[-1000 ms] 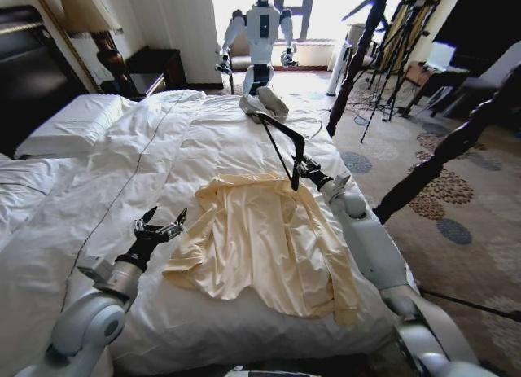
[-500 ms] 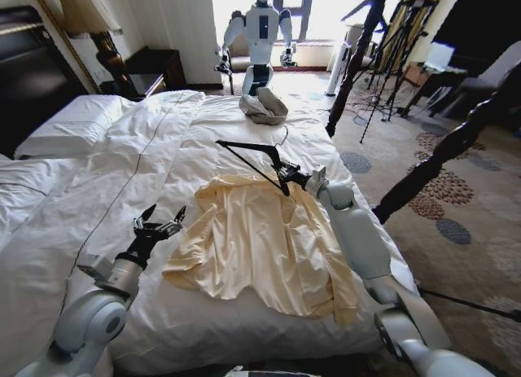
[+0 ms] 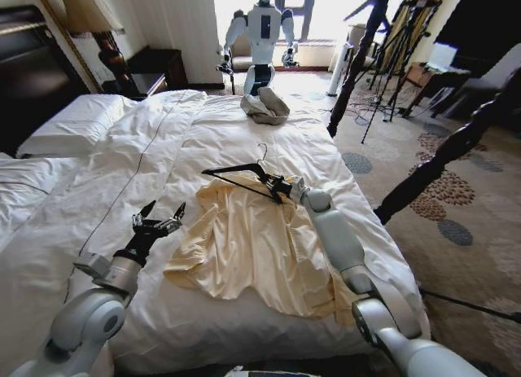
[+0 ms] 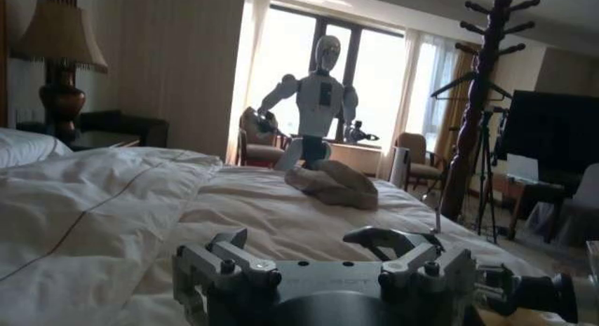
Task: Pick up the clothes from the bed and hang them on the clothes hanger.
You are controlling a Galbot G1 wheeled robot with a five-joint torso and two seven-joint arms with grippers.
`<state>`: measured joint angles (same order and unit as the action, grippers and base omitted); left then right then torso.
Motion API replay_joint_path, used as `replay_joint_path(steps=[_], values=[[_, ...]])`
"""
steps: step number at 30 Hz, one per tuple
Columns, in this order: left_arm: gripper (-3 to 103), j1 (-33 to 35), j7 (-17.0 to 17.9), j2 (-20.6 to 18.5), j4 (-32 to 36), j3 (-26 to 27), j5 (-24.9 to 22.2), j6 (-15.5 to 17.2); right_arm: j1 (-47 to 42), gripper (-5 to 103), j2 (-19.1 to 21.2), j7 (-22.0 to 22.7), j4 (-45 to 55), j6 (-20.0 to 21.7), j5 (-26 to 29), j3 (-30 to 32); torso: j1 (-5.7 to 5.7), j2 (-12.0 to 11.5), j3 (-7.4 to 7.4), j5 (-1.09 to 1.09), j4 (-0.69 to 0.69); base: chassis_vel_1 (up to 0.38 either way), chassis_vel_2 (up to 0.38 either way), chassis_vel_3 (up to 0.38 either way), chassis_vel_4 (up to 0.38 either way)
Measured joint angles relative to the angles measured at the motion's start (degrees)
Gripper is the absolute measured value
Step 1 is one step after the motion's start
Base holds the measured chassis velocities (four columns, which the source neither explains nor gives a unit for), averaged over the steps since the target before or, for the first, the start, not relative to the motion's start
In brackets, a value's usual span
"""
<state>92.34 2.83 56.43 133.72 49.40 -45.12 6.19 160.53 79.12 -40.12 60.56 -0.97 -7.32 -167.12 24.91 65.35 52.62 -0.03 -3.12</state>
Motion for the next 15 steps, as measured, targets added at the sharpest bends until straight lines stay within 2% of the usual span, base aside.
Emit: replay_joint_path(steps=[8, 12, 15], values=[[100, 0.1, -0.1, 0.4, -0.3, -0.3, 0.3, 0.0, -1.5, 19, -3.6, -2.3, 1.9, -1.4, -3.7, 0.0, 0.00, 0.0, 0.00, 0.00, 0.01, 0.000, 0.000, 0.000, 0.000], [100, -0.1, -0.1, 0.6, -0.4, -0.8, 0.7, 0.0, -0.7, 19, -4.2, -1.6, 1.1, -2.8, -11.1, 0.0, 0.00, 0.0, 0.01, 0.01, -0.02, 0.000, 0.000, 0.000, 0.000], [100, 0.0, -0.2, 0.7, -0.4, -1.0, 1.0, 0.0, 0.0, 19, -3.4, -1.2, -0.1, -3.2, -14.4, 0.0, 0.01, 0.0, 0.01, 0.01, -0.02, 0.000, 0.000, 0.000, 0.000]])
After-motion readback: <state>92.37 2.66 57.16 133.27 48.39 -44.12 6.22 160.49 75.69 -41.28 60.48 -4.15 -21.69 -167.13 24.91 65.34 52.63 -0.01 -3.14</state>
